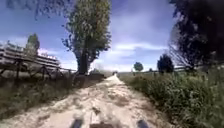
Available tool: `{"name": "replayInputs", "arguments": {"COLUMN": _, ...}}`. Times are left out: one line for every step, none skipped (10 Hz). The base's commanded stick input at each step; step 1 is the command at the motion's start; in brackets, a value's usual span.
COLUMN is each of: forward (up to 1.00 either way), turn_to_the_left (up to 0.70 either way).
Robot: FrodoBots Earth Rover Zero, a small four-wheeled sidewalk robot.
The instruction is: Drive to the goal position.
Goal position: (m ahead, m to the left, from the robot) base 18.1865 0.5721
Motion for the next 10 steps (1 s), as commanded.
{"name": "replayInputs", "arguments": {"forward": 1.00, "turn_to_the_left": -0.02}}
{"name": "replayInputs", "arguments": {"forward": 1.00, "turn_to_the_left": 0.00}}
{"name": "replayInputs", "arguments": {"forward": 1.00, "turn_to_the_left": 0.00}}
{"name": "replayInputs", "arguments": {"forward": 1.00, "turn_to_the_left": 0.00}}
{"name": "replayInputs", "arguments": {"forward": 1.00, "turn_to_the_left": -0.25}}
{"name": "replayInputs", "arguments": {"forward": 1.00, "turn_to_the_left": -0.39}}
{"name": "replayInputs", "arguments": {"forward": 1.00, "turn_to_the_left": -0.17}}
{"name": "replayInputs", "arguments": {"forward": 1.00, "turn_to_the_left": 0.00}}
{"name": "replayInputs", "arguments": {"forward": 1.00, "turn_to_the_left": 0.00}}
{"name": "replayInputs", "arguments": {"forward": 1.00, "turn_to_the_left": 0.00}}
